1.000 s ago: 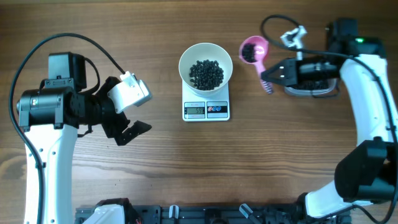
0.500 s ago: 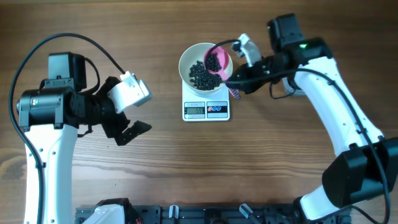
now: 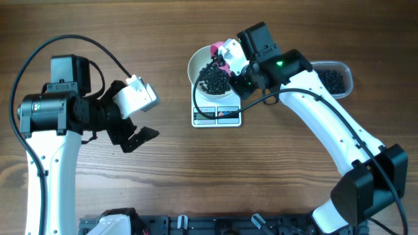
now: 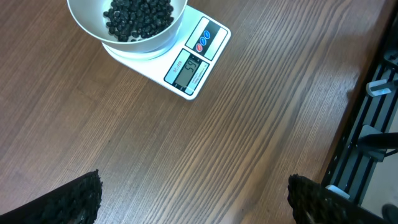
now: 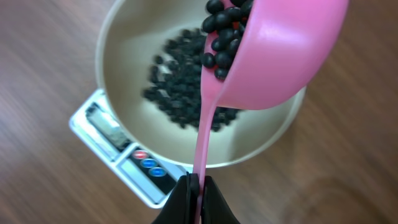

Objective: Scoop item into bowl and weigh 150g on scale
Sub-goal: 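Tilt the scoop with right gripper to pour beans into bowl, then move the empty scoop right back toward the bean container, then dip the pink scoop into the black beans and scoop again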

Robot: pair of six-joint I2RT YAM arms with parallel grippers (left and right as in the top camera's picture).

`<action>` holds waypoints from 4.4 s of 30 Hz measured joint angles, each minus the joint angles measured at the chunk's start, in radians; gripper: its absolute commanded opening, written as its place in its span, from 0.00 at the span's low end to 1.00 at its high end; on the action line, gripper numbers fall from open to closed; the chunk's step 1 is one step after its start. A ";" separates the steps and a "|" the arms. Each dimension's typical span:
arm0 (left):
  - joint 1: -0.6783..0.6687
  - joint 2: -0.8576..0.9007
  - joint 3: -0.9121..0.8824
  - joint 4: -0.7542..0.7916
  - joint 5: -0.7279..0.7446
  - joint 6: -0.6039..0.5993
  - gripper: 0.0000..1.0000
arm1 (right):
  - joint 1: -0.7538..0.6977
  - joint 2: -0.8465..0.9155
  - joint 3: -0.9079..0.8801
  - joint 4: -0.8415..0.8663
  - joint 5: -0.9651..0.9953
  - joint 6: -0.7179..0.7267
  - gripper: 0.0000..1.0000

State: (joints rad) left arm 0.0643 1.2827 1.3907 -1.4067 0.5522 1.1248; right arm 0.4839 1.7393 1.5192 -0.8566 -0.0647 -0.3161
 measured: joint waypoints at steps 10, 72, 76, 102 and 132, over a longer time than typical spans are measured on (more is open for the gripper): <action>0.000 0.000 0.000 0.000 0.000 0.000 1.00 | 0.000 0.000 0.000 0.002 0.113 -0.059 0.04; 0.000 0.000 0.000 0.000 0.000 0.000 1.00 | -0.444 -0.117 0.029 -0.467 0.371 0.083 0.04; 0.000 0.000 0.000 0.000 0.000 0.000 1.00 | -0.460 -0.051 0.028 -0.455 0.341 0.083 0.04; 0.000 0.000 0.000 0.000 0.000 0.000 1.00 | -0.460 0.132 0.026 -0.395 0.292 0.069 0.17; 0.000 0.000 0.000 0.000 0.000 0.000 1.00 | -0.509 0.132 0.026 -0.410 0.315 0.110 0.04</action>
State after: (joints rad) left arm 0.0643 1.2827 1.3907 -1.4067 0.5526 1.1248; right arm -0.0246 1.8713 1.5455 -1.2667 0.2508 -0.2058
